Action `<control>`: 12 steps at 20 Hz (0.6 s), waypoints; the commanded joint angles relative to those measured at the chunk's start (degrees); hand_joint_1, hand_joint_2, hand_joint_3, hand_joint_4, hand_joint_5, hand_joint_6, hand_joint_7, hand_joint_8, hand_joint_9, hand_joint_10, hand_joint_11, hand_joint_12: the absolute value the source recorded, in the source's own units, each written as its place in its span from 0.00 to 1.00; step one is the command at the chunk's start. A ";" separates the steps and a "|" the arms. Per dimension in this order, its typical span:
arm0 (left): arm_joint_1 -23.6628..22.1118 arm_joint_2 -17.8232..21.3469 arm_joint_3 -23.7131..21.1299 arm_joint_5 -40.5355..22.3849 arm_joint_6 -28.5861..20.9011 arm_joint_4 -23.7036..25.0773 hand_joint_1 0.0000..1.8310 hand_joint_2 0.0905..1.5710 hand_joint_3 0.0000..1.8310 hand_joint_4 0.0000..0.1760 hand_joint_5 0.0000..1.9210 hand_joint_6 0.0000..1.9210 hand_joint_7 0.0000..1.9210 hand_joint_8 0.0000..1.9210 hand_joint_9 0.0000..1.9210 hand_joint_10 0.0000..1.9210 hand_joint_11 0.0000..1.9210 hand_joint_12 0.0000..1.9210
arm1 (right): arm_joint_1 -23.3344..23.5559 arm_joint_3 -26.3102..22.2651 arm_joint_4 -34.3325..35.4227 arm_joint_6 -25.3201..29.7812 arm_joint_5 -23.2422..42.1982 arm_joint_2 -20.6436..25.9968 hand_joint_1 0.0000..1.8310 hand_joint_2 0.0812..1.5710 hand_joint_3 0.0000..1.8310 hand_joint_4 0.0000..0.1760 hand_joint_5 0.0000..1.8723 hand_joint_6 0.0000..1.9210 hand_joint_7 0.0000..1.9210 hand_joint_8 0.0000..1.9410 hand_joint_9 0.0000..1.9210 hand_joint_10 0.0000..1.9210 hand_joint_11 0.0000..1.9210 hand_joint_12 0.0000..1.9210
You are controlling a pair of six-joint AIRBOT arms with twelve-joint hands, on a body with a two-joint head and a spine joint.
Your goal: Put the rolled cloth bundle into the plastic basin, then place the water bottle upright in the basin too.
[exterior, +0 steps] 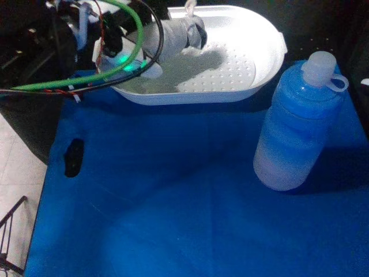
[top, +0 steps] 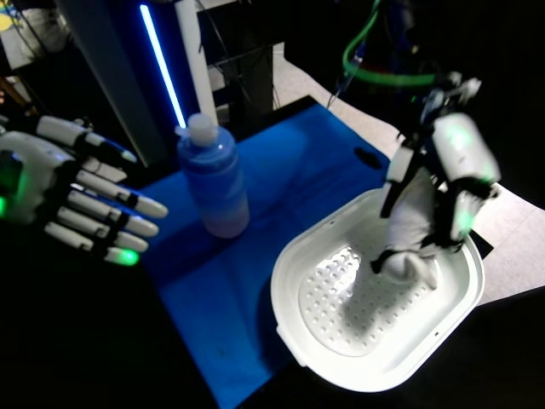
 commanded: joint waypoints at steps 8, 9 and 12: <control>-0.49 -1.84 2.21 -3.93 -0.51 0.92 0.86 0.70 0.00 1.00 0.37 1.00 0.47 1.00 0.58 1.00 0.68 1.00 | 0.35 0.64 0.44 0.69 7.12 -0.14 0.13 1.00 0.01 0.00 0.12 0.00 0.11 0.00 0.10 0.00 0.00 0.19; -0.61 -1.77 2.21 -3.75 -0.51 1.24 0.70 0.71 0.00 0.87 0.33 1.00 0.41 1.00 0.51 1.00 0.59 1.00 | 0.35 0.64 0.44 0.70 7.12 -0.16 0.13 1.00 0.01 0.00 0.12 0.00 0.12 0.00 0.11 0.00 0.00 0.24; -1.09 -1.34 2.00 -3.43 -0.52 1.92 0.51 0.74 0.00 0.99 0.42 0.65 0.28 0.53 0.27 0.72 0.25 0.93 | 0.35 0.64 0.44 0.82 7.12 -0.33 0.12 1.00 0.01 0.00 0.12 0.00 0.11 0.00 0.10 0.00 0.00 0.25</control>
